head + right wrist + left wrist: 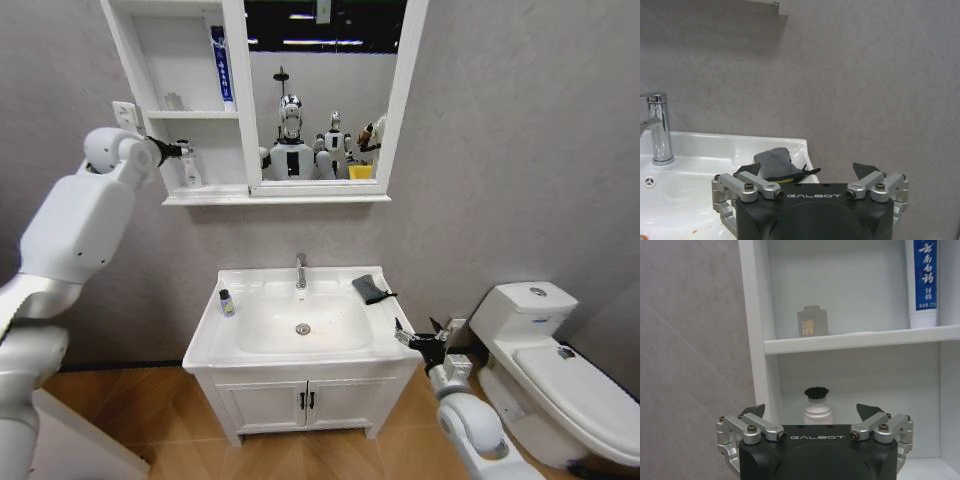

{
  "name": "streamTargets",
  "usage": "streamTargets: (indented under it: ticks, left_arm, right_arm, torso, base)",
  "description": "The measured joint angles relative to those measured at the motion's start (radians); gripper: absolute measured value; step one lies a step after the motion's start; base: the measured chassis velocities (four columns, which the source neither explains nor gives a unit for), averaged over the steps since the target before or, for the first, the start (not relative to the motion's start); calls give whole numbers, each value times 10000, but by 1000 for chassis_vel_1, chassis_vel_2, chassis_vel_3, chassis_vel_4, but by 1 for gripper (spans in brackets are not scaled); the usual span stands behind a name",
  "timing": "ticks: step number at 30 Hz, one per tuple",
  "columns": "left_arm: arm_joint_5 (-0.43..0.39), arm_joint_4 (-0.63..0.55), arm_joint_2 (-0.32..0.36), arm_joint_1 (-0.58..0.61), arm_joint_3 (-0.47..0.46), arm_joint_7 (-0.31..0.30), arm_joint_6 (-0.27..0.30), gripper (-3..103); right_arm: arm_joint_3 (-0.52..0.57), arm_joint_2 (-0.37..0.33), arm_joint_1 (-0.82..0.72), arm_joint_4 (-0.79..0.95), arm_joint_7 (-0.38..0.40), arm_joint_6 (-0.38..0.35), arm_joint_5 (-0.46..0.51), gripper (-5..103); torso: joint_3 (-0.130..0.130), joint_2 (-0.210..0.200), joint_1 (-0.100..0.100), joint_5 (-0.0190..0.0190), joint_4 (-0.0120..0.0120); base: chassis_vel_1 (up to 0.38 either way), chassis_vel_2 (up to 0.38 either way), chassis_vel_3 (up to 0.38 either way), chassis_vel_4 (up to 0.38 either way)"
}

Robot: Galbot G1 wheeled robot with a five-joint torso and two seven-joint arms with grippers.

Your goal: Move facial cleanser and shampoo from washbasin to cabinet, then wipe washbasin with towel.

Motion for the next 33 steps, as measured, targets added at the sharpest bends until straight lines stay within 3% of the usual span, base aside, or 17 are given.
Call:
streamTargets:
  ticks: [6,9,11,12,14,16,17,18,20,21,23,24,26,27,29,30,33]
  left_arm:
    - [-1336,-1996,1015,1089,-804,-792,138,100]
    - [-2292,-3787,1841,2832,-1727,-1501,143,100]
    - [-2450,-4290,2023,3405,-1997,-1683,113,100]
    - [-2536,-5136,2262,4599,-2654,-1905,1,100]
    - [-2488,-5587,2351,5341,-3107,-2051,-77,100]
    - [-2356,-6188,2174,6513,-3422,-2634,-249,100]
    - [-2175,-6317,1850,7061,-3439,-3004,-346,100]
    - [-2175,-6317,1850,7061,-3439,-3004,-346,100]
    - [-1285,-6374,1389,8024,-3461,-3216,-716,100]
    - [-1285,-6374,1389,8024,-3461,-3216,-716,100]
    - [13,-6184,927,8823,-3505,-2949,-1111,100]
    - [13,-6184,927,8823,-3505,-2949,-1111,100]
    - [1593,-5679,220,9651,-3563,-2302,-1780,100]
    - [1593,-5679,220,9651,-3563,-2302,-1780,100]
    - [2688,-5231,-338,10081,-3610,-1795,-2423,100]
    - [3483,-4848,-1056,10543,-3658,-1553,-2906,100]
    - [3767,-4778,-1708,11049,-3660,-1545,-2951,100]
  right_arm:
    - [12,-22,-115,177,11,0,-15,100]
    - [10,-9,-152,292,18,-12,-22,100]
    - [8,21,-172,316,20,-15,-35,100]
    - [14,109,-235,355,21,-17,-86,100]
    - [21,166,-279,363,32,-17,-131,100]
    - [150,352,-511,494,47,25,-293,100]
    - [229,458,-698,592,121,53,-346,100]
    - [229,458,-698,592,121,53,-346,100]
    - [292,459,-722,674,198,61,-358,100]
    - [292,459,-722,674,198,61,-358,100]
    - [318,435,-665,695,245,60,-320,100]
    - [318,435,-665,695,245,60,-320,100]
    - [332,465,-692,704,251,65,-316,100]
    - [332,465,-692,704,251,65,-316,100]
    - [331,513,-742,718,252,72,-318,100]
    - [314,557,-785,726,251,80,-332,100]
    - [305,550,-790,703,251,84,-346,100]
  torso:
    - [0,0,0,3,-9]
    - [-1,1,0,-1,-3]
    - [0,0,0,-1,-2]
    - [0,1,-1,-1,-6]
    - [-1,1,-1,0,-6]
    - [-1,2,-2,4,9]
    - [-1,3,-2,0,-15]
    - [-1,3,-2,0,-15]
    - [1,2,-1,3,-17]
    - [1,2,-1,3,-17]
    - [1,2,0,3,-4]
    - [1,2,0,3,-4]
    - [1,1,0,3,-1]
    - [1,1,0,3,-1]
    - [1,1,0,2,-7]
    - [1,0,1,2,-7]
    - [1,0,2,2,-8]
  base:
    - [0,0,0,0]
    - [0,0,0,0]
    - [0,0,0,0]
    - [0,0,0,0]
    - [0,0,0,0]
    - [0,0,0,0]
    - [0,0,0,0]
    - [0,0,0,0]
    - [0,0,0,0]
    - [0,0,0,0]
    - [0,0,0,0]
    - [0,0,0,0]
    - [0,0,0,0]
    - [0,0,0,0]
    - [0,0,0,0]
    - [0,0,0,0]
    - [0,0,0,0]
